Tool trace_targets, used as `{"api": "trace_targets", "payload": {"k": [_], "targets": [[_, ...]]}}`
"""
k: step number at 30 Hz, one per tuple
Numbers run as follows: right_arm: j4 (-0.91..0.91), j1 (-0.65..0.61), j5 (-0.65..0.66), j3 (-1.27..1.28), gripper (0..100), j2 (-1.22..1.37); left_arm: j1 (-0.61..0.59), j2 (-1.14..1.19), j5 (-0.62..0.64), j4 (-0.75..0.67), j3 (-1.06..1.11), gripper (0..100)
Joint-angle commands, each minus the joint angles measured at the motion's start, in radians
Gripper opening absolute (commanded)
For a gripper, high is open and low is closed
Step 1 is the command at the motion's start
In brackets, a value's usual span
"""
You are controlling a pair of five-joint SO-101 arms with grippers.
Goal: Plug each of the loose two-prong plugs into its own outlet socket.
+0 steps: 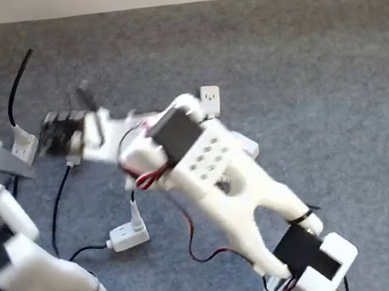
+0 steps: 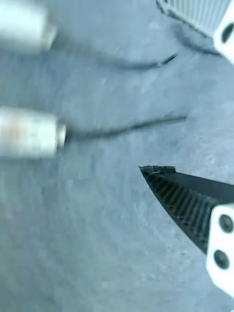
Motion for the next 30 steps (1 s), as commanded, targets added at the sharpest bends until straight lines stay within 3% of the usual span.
{"api": "trace_targets", "payload": {"k": [1, 4, 7, 13, 17, 23, 30], "targets": [[0.062, 0.14, -0.137, -0.134, 34.2, -0.065, 0.157, -0.433, -0.213, 0.011, 0.484, 44], [0.059, 0.216, -0.207, -0.084, 34.2, -0.139, 0.248, -0.636, -0.316, -0.011, 0.745, 42], [0.019, 0.288, -0.273, 0.104, 34.2, -0.231, 0.308, -0.78, -0.342, -0.135, 0.967, 39], [-0.418, 0.404, -0.285, 0.909, 34.2, -0.549, 0.369, -0.935, -0.348, -0.321, 1.287, 39], [-0.656, 0.414, -0.33, 1.386, 34.2, -0.754, 0.46, -0.977, -0.344, -0.4, 1.42, 39], [-0.688, 0.389, -0.388, 1.563, 34.2, -0.851, 0.562, -0.99, -0.325, -0.557, 1.537, 38], [-0.762, 0.309, -0.408, 1.675, 34.2, -0.849, 0.595, -0.987, -0.245, -0.704, 1.603, 38]]}}
